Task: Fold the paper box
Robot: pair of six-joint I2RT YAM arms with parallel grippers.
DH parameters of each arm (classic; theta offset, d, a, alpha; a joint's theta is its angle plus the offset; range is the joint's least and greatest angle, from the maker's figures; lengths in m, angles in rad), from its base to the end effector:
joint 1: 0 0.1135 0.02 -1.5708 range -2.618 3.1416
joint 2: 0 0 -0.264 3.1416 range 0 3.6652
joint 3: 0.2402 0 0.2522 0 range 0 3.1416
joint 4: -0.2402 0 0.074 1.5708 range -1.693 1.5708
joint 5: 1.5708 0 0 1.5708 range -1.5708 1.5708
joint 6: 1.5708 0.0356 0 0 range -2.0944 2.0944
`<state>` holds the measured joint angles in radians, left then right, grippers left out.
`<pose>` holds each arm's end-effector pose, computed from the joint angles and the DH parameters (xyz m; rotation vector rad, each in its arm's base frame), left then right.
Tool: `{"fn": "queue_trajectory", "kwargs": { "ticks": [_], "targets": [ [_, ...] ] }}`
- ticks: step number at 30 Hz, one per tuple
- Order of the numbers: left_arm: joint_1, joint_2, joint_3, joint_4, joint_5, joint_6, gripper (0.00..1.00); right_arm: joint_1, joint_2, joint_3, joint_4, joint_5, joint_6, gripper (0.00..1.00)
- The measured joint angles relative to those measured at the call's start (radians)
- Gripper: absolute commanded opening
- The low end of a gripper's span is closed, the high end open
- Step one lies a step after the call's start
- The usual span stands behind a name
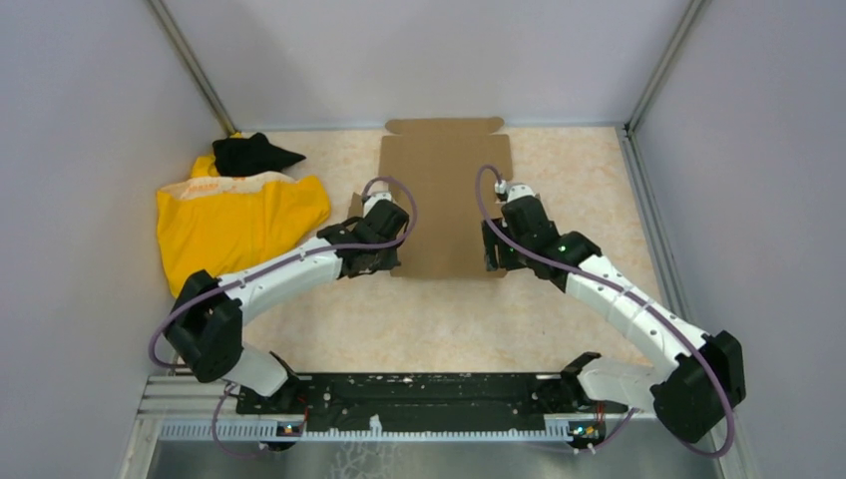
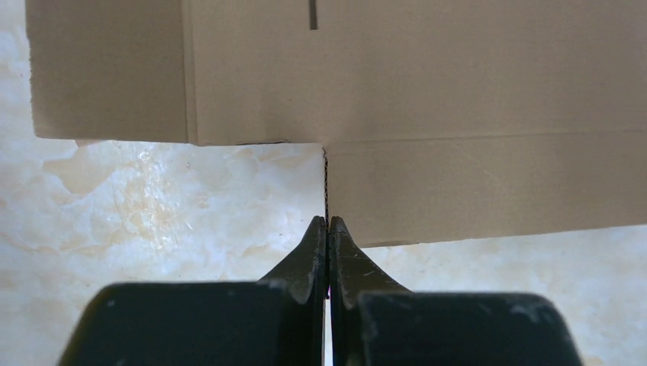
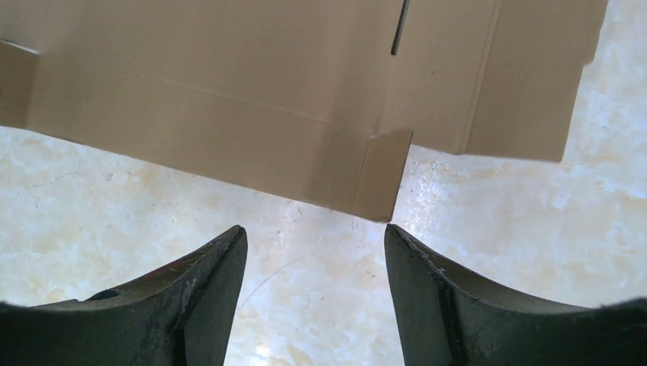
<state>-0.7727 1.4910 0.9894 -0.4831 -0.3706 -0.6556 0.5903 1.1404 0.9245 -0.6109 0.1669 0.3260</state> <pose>0.2251 -0.2015 0.2222 0.0051 2.4650 -0.1378 0.1992 0.1264 0.2793 -0.2380 2.3836 0.2335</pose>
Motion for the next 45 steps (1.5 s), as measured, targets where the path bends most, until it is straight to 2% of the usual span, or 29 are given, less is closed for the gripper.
{"fn": "queue_trajectory", "kwargs": {
  "ticks": [8,12,16,20,27,32,39,45],
  "targets": [
    [0.014,0.06,0.294,-0.196,0.089,0.131,0.01,-0.004,-0.073,0.048,-0.064,0.014,-0.076,0.65],
    [0.04,0.087,0.387,-0.259,0.142,0.182,0.02,-0.004,-0.174,0.048,-0.048,-0.018,-0.156,0.65],
    [0.071,0.105,0.453,-0.312,0.199,0.224,0.03,0.005,-0.246,0.046,0.003,-0.04,-0.245,0.61],
    [0.093,0.128,0.497,-0.352,0.244,0.254,0.04,0.058,-0.253,0.044,0.05,-0.044,-0.355,0.6],
    [0.11,0.152,0.523,-0.401,0.288,0.288,0.07,0.237,-0.189,0.033,0.114,0.013,-0.563,0.6],
    [0.13,0.152,0.548,-0.425,0.315,0.311,0.08,0.284,-0.122,0.021,0.148,0.043,-0.677,0.6],
    [0.152,0.152,0.571,-0.439,0.342,0.328,0.08,0.396,-0.056,0.018,0.205,0.068,-0.769,0.6],
    [0.163,0.152,0.585,-0.441,0.351,0.337,0.09,0.524,-0.025,-0.02,0.269,0.132,-0.757,0.6]
  ]
}}
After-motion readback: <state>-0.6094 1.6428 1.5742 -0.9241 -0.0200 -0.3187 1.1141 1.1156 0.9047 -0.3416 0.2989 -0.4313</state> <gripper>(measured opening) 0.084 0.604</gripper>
